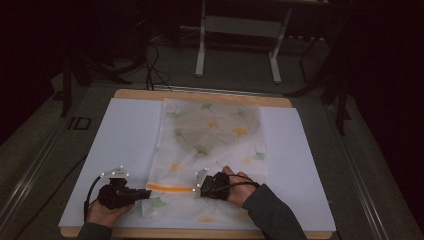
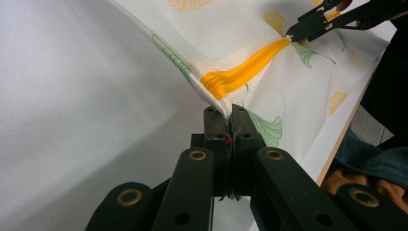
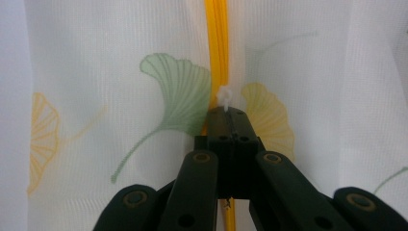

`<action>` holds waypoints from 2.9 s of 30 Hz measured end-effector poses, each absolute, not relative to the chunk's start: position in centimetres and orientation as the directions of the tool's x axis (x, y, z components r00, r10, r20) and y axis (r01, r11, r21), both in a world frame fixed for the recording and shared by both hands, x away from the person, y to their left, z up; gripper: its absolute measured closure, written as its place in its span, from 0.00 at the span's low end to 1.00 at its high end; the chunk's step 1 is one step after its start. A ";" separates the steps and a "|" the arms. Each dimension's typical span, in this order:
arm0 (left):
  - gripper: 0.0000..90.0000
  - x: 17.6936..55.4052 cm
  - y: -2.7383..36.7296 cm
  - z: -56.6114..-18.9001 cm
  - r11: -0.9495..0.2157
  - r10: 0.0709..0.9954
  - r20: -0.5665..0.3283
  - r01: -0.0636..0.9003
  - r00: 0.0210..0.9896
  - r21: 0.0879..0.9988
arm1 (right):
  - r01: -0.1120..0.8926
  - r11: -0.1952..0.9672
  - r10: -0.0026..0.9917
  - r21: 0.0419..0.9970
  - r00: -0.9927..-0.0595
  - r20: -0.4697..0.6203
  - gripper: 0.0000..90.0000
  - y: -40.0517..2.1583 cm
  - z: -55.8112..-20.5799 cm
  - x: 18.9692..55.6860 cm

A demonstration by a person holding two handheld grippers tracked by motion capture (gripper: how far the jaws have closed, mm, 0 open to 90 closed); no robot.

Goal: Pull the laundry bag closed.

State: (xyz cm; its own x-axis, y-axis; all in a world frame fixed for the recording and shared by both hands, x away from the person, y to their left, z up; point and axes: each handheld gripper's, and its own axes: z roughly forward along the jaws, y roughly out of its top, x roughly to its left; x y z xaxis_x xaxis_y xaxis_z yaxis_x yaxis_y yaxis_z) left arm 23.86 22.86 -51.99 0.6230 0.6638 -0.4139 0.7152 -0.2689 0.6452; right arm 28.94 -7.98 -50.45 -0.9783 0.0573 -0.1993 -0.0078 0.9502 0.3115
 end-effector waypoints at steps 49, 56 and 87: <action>0.99 23.8 23.0 -51.9 -0.264 0.667 -0.414 0.716 0.620 0.647 | 0.058 0.956 0.124 0.288 -0.968 -0.218 1.00 -12.7 -50.6 28.6; 0.99 23.9 23.0 -51.9 -0.266 0.668 -0.413 0.717 0.619 0.645 | 0.064 0.956 0.128 0.285 -0.969 -0.211 1.00 -13.2 -50.5 28.6; 0.99 23.9 23.2 -51.8 -0.262 0.671 -0.413 0.718 0.616 0.645 | 0.095 0.954 0.160 0.283 -0.964 -0.213 1.00 -14.9 -50.4 28.6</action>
